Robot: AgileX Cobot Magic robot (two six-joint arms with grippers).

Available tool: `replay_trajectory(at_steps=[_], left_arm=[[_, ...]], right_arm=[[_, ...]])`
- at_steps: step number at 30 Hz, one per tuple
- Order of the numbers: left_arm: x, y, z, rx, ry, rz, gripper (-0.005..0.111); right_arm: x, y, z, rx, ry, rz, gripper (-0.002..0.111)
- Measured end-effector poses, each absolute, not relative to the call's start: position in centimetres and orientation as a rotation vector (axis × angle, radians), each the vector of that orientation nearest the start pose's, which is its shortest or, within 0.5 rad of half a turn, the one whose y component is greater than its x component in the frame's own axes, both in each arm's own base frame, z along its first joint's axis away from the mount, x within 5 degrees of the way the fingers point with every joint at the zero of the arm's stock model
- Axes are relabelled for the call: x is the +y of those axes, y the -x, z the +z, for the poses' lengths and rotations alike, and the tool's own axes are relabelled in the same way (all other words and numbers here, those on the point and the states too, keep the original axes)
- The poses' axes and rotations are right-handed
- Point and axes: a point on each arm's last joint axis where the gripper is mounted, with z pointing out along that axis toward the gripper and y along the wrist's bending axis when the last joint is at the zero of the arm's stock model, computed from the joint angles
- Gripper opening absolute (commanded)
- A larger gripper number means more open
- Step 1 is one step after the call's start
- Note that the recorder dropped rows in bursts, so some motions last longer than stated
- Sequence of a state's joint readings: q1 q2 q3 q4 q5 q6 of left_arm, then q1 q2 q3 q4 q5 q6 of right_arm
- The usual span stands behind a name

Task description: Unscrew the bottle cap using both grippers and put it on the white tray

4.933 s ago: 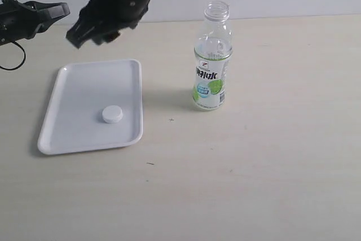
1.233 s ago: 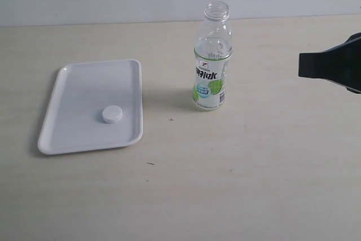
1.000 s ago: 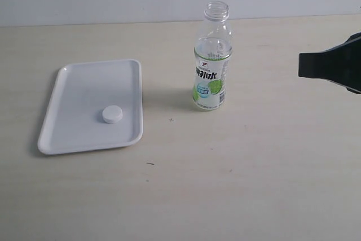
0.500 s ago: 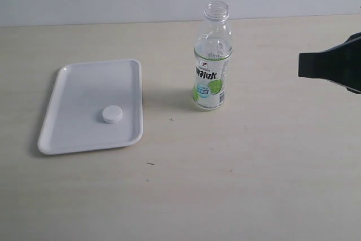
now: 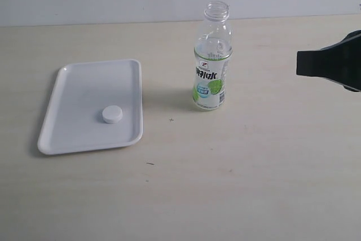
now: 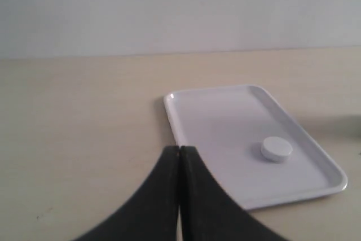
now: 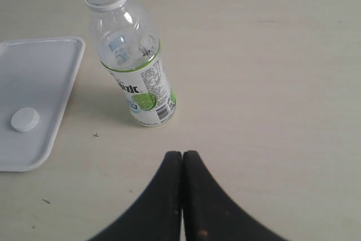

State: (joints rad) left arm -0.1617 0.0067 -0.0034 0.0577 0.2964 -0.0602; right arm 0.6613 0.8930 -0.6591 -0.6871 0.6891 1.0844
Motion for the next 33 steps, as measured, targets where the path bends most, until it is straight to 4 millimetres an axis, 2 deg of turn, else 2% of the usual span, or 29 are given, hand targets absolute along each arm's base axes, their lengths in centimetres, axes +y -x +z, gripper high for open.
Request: replay_trajectory(at_steps=[5,17,26,33], left_arm=[[-0.6,-5.3,18.1,1.844,-0.136,-0.088,0.000],[-0.6,-5.3,18.1,1.847,-0.136,-0.088,0.000],[-0.6,-5.3,18.1,1.847,-0.136,-0.087,0.000],[-0.6,-5.3,18.1,1.847,-0.136,-0.087,0.000]], right_arm=[[7.4,-15.4,29.8,2.218,-0.056,0.175,0.000],[7.4,-15.4,29.8,2.218,-0.053,0.174,0.000],[7.1,-15.5,29.5,2.169,0.234,-0.004,0.000],[4.6,-14.4,28.0,1.987,0.249,0.059,0.000]])
